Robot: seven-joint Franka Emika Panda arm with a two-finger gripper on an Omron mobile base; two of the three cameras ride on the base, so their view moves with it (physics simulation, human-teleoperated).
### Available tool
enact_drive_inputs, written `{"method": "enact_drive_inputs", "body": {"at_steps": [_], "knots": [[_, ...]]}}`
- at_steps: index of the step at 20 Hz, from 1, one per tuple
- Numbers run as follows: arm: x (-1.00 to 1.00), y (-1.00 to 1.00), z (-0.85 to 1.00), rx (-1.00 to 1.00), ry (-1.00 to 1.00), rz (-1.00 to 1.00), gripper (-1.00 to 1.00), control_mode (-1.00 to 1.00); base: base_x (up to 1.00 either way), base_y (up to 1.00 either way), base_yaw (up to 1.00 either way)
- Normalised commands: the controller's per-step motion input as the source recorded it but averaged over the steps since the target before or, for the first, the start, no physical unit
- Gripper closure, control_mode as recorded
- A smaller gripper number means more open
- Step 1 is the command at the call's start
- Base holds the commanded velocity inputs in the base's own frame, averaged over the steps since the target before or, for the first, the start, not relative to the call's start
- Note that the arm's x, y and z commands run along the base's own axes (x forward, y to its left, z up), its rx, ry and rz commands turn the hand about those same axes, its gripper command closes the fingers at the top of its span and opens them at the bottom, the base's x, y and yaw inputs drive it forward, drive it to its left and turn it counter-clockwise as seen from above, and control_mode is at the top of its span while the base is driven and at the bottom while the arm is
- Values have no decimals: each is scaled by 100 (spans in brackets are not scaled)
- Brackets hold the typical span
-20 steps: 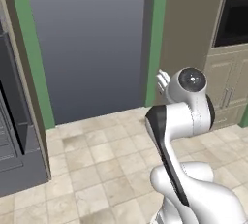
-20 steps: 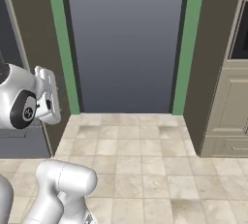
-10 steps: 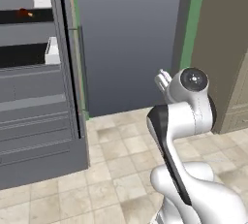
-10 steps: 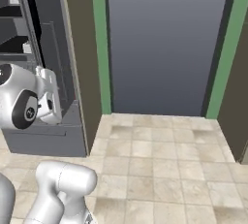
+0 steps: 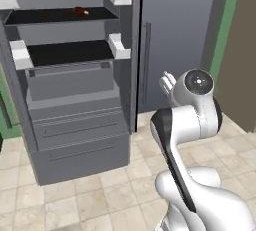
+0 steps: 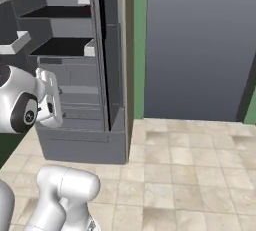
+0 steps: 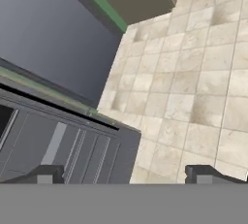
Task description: Place one carrot and one steak in each tupperware on the nearby counter, to pack two identical lunches.
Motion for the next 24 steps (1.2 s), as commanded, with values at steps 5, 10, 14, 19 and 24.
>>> {"method": "enact_drive_inputs", "body": {"at_steps": [5,10,14,19,24], "knots": [[0,0,0,0,0,0,-100,100,46,98,-1],[0,0,0,0,0,0,-100,100,99,47,0],[0,0,0,0,0,0,-100,100,100,4,0],[0,0,0,0,0,0,-100,100,100,0,-13],[0,0,0,0,0,0,-100,100,100,0,-10]]}}
